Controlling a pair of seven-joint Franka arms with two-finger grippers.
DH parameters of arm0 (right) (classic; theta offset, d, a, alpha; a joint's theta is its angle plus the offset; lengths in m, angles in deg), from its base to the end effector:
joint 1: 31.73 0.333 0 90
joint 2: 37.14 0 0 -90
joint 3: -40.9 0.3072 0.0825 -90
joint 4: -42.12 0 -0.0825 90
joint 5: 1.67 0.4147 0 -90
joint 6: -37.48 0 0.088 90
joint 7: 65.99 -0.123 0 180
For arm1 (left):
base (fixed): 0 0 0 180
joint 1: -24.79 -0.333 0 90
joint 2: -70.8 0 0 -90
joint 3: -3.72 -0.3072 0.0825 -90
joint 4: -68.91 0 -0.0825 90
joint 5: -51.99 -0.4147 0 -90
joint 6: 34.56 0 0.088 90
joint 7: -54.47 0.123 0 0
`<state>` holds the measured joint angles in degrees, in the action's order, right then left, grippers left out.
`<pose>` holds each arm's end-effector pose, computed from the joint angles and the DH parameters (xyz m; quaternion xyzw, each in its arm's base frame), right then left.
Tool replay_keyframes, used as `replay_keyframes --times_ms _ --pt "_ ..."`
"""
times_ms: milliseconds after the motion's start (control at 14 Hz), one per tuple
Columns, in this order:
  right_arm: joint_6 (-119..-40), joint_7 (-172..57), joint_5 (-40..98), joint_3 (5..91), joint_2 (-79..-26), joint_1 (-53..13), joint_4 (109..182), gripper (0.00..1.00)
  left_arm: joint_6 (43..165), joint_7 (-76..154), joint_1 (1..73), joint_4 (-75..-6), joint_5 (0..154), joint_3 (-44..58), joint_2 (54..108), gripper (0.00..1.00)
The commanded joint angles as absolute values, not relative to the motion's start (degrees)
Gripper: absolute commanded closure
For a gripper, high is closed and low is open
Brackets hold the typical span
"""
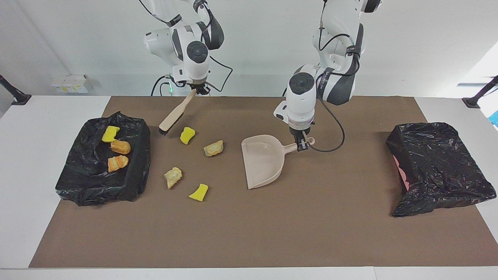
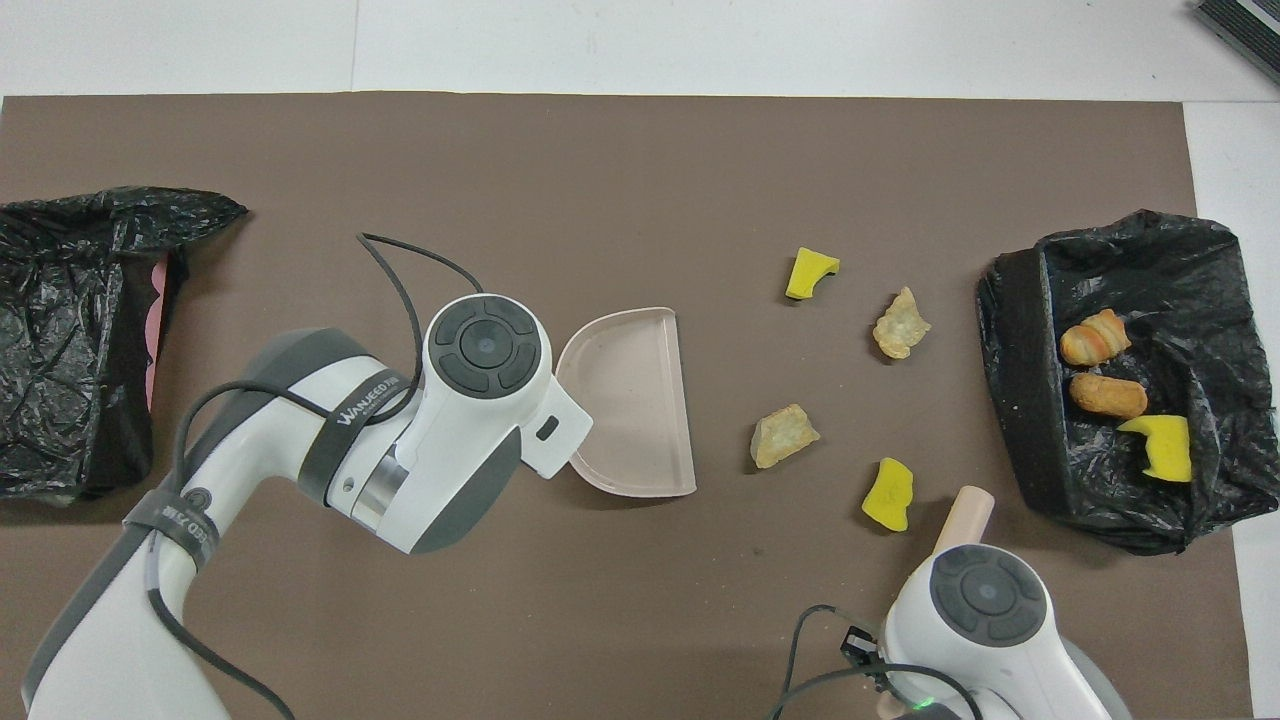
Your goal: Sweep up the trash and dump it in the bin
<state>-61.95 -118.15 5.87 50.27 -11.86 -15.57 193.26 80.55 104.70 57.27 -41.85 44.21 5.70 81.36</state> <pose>0.3148 0.1588 0.3186 0.9365 -0.2637 -0.1966 0.1216 0.5081 -0.3360 0.3436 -0.7149 0.6948 0.0612 0.0487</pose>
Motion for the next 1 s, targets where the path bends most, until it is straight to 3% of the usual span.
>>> replay_keyframes --times_ms 0,214,643,929 --pt "-66.57 -116.00 9.13 51.00 -11.82 -14.69 195.32 1.00 85.73 104.92 59.68 -49.64 43.11 5.13 76.79 1.00" --pt "-71.93 -108.73 11.50 51.00 -13.93 -11.61 193.66 1.00 86.63 103.86 59.94 -51.24 43.11 5.21 76.16 1.00" --pt "-72.91 -97.03 17.75 51.09 -24.47 -7.74 182.76 1.00 88.57 103.95 61.09 -51.68 43.20 5.30 76.07 1.00" --pt "-72.56 -88.07 17.93 51.09 -25.54 -2.82 179.33 1.00 90.24 103.95 61.00 -52.64 43.20 5.30 75.99 1.00"
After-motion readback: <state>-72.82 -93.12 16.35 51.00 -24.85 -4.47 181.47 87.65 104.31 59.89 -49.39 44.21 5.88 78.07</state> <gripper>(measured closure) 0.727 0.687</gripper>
